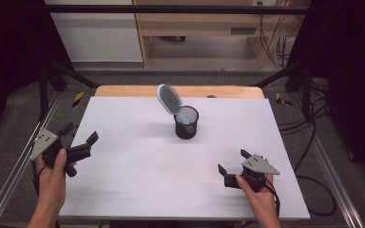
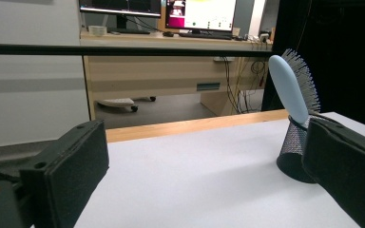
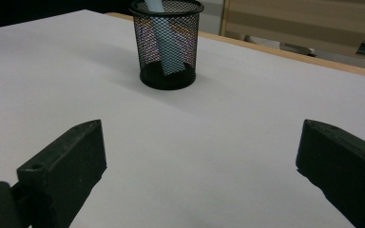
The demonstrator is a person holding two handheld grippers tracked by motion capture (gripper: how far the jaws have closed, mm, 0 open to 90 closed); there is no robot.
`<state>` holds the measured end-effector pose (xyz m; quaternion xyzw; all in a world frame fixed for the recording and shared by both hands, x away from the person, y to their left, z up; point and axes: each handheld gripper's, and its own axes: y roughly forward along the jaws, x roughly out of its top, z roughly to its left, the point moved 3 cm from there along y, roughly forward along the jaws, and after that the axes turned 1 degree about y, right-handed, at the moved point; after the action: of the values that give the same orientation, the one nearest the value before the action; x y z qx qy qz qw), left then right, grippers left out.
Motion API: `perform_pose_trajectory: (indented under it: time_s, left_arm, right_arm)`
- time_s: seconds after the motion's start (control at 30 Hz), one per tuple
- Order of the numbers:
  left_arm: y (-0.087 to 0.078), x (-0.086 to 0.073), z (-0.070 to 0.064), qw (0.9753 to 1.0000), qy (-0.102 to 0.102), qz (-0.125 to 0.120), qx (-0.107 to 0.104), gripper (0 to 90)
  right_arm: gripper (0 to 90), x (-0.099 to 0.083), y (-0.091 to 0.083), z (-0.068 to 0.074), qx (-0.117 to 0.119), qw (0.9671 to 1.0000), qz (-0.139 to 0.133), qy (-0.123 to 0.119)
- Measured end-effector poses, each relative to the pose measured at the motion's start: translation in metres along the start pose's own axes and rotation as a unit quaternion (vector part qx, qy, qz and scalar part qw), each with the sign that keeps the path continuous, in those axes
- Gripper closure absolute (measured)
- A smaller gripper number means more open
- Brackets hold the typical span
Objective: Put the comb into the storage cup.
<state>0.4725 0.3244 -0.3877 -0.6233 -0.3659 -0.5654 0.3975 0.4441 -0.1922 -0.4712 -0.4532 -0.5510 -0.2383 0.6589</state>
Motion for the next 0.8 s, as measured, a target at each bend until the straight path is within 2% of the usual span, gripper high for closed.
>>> perform_pose_trajectory:
  time_s: [0.27,0.4,0.5,0.7,0.8]
  left_arm:
    - [-0.009,-0.004,0.000,1.0000,-0.003,-0.005,-0.004,1.5]
    - [-0.012,-0.004,-0.003,0.9999,0.002,-0.006,-0.009,1.4]
    - [-0.015,-0.007,-0.007,0.9999,-0.002,-0.009,-0.011,1.4]
    - [-0.014,-0.018,-0.012,0.9997,-0.012,-0.012,-0.016,1.4]
    - [-0.015,-0.022,-0.013,0.9998,-0.010,-0.010,-0.017,1.4]
  right_arm:
    - [3.2,0.001,-0.003,0.000,-0.002,0.9999,-0.010,-0.006]
    - [3.3,0.006,-0.010,-0.003,0.001,0.9994,-0.034,0.000]
    - [3.3,0.007,-0.013,-0.005,0.004,0.9989,-0.046,0.001]
    - [3.5,0.007,-0.016,-0.007,0.010,0.9985,-0.053,0.000]
    - [3.6,0.010,-0.017,-0.010,0.015,0.9985,-0.054,-0.002]
